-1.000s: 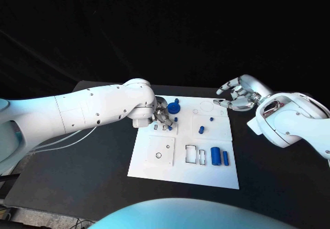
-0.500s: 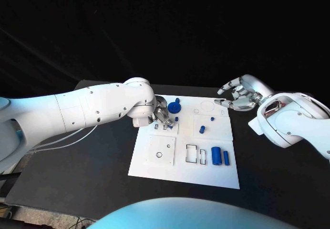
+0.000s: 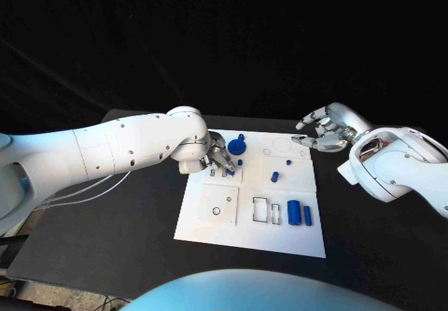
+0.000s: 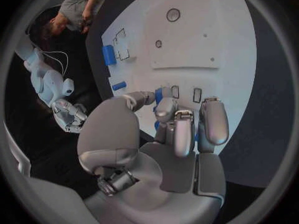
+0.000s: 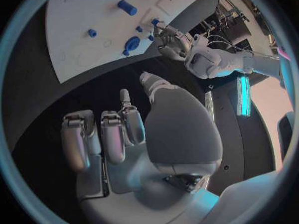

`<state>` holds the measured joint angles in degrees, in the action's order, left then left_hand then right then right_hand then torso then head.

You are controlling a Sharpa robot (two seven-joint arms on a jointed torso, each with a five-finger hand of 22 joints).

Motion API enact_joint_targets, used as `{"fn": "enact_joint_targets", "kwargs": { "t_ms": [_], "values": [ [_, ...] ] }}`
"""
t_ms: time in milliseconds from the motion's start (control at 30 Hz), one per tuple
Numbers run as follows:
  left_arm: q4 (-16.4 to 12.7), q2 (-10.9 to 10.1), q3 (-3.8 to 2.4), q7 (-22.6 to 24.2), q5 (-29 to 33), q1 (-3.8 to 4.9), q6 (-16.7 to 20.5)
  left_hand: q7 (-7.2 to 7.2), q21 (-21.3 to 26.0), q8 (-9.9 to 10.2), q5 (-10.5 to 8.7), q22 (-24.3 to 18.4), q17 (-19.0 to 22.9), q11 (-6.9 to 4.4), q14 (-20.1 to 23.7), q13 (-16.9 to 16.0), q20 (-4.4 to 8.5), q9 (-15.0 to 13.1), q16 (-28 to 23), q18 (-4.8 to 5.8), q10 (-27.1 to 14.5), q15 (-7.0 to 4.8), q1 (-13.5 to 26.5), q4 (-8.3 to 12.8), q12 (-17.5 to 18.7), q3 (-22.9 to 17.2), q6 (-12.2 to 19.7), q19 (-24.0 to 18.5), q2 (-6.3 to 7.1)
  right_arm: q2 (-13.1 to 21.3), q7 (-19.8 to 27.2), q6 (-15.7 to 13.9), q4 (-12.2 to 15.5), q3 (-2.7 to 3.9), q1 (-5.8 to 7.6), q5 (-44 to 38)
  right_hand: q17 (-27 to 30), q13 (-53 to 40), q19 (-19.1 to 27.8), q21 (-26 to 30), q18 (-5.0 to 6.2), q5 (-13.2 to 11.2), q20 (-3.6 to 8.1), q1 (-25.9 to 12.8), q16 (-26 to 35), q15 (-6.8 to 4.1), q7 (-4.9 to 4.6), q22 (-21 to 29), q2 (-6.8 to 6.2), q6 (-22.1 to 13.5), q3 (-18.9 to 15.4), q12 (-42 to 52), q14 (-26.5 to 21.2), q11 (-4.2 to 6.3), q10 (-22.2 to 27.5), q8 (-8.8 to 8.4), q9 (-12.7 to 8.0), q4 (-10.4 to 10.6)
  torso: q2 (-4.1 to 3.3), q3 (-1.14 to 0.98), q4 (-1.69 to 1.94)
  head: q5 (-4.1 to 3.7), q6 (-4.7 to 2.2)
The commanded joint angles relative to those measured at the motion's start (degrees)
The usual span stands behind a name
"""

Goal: Assemble the parts on the task board

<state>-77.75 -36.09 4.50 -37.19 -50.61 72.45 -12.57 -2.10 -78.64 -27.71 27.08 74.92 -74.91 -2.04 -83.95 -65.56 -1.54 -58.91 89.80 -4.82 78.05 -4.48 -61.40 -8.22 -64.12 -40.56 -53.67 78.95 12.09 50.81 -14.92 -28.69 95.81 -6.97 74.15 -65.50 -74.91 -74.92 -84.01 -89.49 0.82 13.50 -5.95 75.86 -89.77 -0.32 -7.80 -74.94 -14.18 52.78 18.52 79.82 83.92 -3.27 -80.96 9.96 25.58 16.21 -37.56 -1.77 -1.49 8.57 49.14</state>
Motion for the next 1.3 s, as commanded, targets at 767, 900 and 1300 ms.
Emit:
{"fn": "enact_joint_targets", "kwargs": {
  "t_ms": [767,900,1300],
  "values": [
    [-2.4,-3.39,0.03,3.52,4.26,-0.01,5.69,0.25,-0.6,0.06,8.47,4.48,-15.09,-0.03,-6.05,-1.13,0.13,-0.4,0.2,1.28,3.58,-0.63,4.25,14.01,-1.54,-9.91,-5.76,1.35,-1.98,0.37,-0.14,0.56,0.07,0.0,-0.05,0.4,-15.09,-4.5,-5.52,0.27,-0.61,0.18,0.24,-0.6,-0.23,-0.23,-0.04,-14.76,0.28,-0.41,0.17,-0.09,6.08,-0.01,-0.01,0.34,0.19,0.14,0.01,-0.04,0.12,0.37,0.41],
    [-2.49,-3.45,0.07,3.21,2.67,-0.02,4.94,0.43,-1.08,-0.38,10.52,5.11,-15.09,-0.17,-6.05,-1.66,0.15,-0.8,0.2,1.39,4.22,-0.6,5.52,15.29,-2.21,-10.97,-6.47,1.64,-2.08,0.35,-0.12,0.56,-0.01,0.0,-0.06,0.4,-15.09,-4.5,-5.52,0.27,-0.61,0.18,0.24,-0.6,-0.23,-0.23,-0.04,-14.76,0.28,-0.41,0.17,-0.09,6.08,-0.01,-0.01,0.34,0.19,0.14,-0.02,-0.04,0.07,0.47,0.47],
    [-2.27,-2.88,0.54,2.05,-2.38,-0.04,2.49,0.6,-1.54,-0.68,11.57,5.64,-15.09,-0.31,-6.05,-2.2,0.14,-1.01,0.2,1.5,4.71,-0.58,6.21,16.17,-2.88,-11.61,-6.99,1.96,-2.45,0.36,-0.1,0.54,-0.07,-0.01,-0.12,0.42,-15.09,-4.5,-5.52,0.27,-0.61,0.18,0.24,-0.6,-0.23,-0.23,-0.04,-14.76,0.28,-0.41,0.17,-0.09,6.08,-0.01,-0.01,0.34,0.19,0.14,-0.03,-0.01,-0.02,0.67,0.57]
  ]
}}
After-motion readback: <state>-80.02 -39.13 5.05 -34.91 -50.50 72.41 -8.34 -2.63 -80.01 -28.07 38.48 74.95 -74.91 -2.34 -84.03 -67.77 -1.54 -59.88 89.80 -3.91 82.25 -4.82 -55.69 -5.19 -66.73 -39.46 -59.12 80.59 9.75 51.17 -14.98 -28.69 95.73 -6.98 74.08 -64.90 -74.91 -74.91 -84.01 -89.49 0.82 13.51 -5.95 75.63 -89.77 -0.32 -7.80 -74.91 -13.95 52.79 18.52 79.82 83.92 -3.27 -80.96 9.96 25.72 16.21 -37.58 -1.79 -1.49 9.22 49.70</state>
